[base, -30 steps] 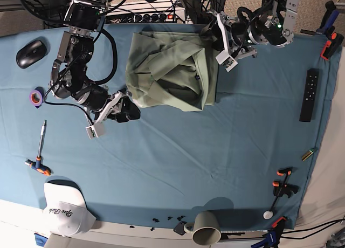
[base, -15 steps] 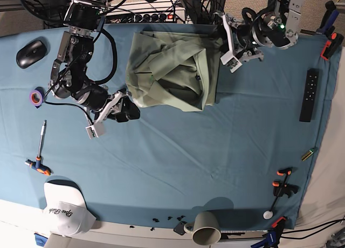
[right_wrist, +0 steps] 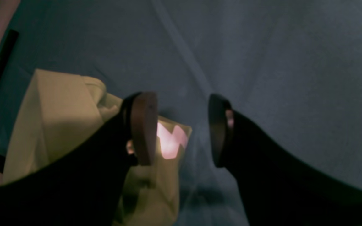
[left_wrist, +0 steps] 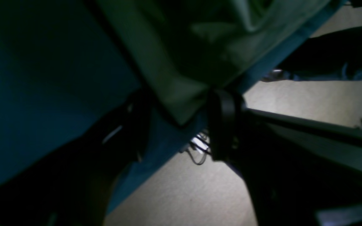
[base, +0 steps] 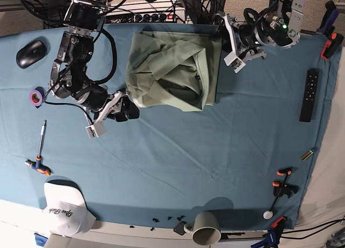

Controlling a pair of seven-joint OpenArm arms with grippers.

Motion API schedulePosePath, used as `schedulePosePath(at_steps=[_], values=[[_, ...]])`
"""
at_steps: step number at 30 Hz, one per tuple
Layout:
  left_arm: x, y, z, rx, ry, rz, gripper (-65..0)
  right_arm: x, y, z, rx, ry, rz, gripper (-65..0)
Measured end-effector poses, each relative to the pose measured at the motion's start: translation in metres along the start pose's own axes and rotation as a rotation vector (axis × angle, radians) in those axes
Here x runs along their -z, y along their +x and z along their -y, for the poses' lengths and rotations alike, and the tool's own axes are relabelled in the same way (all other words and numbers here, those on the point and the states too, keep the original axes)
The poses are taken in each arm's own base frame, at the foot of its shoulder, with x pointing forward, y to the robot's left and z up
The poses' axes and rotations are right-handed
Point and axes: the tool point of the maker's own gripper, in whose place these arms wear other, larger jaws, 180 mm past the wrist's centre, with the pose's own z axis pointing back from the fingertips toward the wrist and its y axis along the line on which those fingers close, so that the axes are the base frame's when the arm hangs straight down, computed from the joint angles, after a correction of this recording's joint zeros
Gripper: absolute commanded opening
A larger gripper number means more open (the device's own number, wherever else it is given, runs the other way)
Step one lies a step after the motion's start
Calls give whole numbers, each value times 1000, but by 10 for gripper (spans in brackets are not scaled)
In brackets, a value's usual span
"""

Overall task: Fold the T-shirt properly
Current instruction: 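Move both grippers to the sides of the folded green shirt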

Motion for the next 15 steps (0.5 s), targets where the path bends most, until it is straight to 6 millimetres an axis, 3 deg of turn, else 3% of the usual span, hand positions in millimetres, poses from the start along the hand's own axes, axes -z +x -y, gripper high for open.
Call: schedulePosePath(at_steps=[7,12,15], values=[[2,1,4,-9,-9,5,-345,2,-1,-2,5,6,-4,-384],[2,1,4,-12,-12,7,-345,8,-21,-16,47,36,-36,-384],[2,1,4,-11,-12,6,-345,8,-28,-12,46,17,-58,-384]])
